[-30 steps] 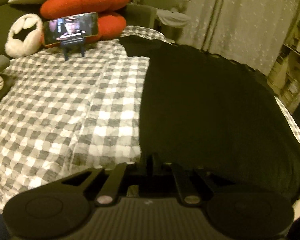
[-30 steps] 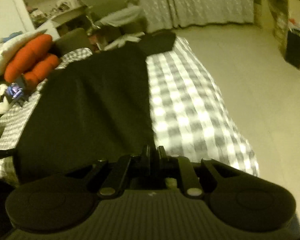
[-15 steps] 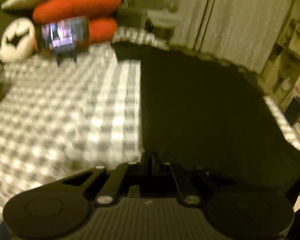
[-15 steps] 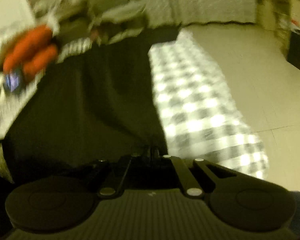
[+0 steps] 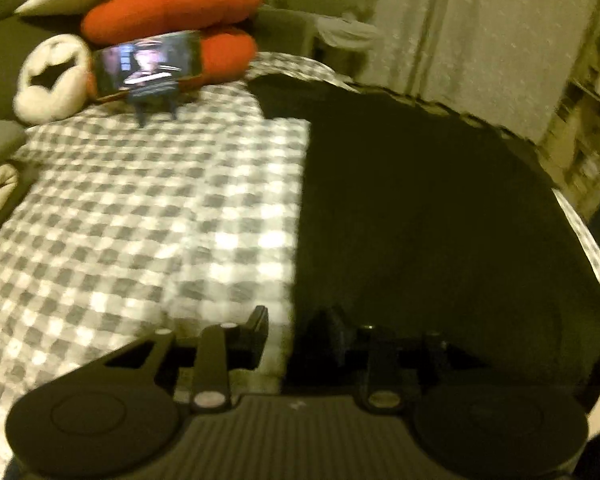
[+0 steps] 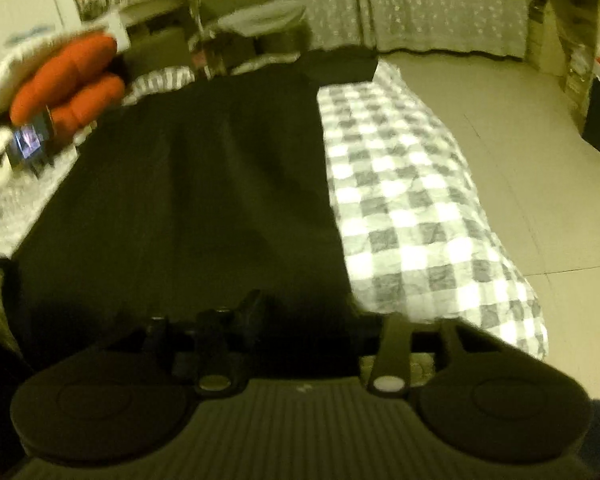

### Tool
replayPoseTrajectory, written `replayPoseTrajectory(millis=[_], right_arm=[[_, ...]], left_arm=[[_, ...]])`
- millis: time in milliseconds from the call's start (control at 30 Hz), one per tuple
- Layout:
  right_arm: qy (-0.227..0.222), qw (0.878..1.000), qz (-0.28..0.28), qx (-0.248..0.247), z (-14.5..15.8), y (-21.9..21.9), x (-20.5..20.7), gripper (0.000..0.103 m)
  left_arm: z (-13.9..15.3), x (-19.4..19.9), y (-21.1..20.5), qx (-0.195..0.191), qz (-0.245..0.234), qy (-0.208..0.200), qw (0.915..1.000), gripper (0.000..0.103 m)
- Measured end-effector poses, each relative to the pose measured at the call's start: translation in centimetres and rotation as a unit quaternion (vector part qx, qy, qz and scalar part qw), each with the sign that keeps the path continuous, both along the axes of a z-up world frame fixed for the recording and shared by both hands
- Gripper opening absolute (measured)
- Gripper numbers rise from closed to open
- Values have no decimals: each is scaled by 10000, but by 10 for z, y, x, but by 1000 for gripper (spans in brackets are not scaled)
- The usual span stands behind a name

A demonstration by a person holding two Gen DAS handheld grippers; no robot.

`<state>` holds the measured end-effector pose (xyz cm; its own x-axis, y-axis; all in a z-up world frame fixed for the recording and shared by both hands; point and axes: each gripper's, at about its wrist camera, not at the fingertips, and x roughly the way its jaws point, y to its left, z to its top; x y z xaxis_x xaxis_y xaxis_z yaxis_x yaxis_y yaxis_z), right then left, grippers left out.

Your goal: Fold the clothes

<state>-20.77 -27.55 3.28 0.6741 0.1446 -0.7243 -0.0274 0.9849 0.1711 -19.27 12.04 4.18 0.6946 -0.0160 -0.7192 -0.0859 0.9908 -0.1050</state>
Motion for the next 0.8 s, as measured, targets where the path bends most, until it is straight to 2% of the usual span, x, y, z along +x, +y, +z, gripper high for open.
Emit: replayPoseTrajectory(millis=[33,167,333,400,467,700,800], right_arm=[[72,9999,-14,-89,-2,3,5,0],[-134,9997,-188,-114,13,-4,1,0],[-390,9983,-401,-140,31,-13,-4,0],[-422,9983,-393,-77,37,-17,0,3],[-473,9980,-429,12,44,-20,3,11],[-895,9952,-385,-32,80,-16,9,11],[-1094,9935,-306,4,97,-16,8,11]], left_arm=[[3,-1,4,-9,79,-38,10000,29],[17,0,15,-105,181,-226,9995,29],[30,19,23,-263,423,-358,9981,29],[36,27,23,-377,479,-417,9973,29],[41,33,22,-432,499,-479,9967,29],[55,40,19,-644,535,-563,9949,29],[69,35,19,-676,536,-706,9938,29]])
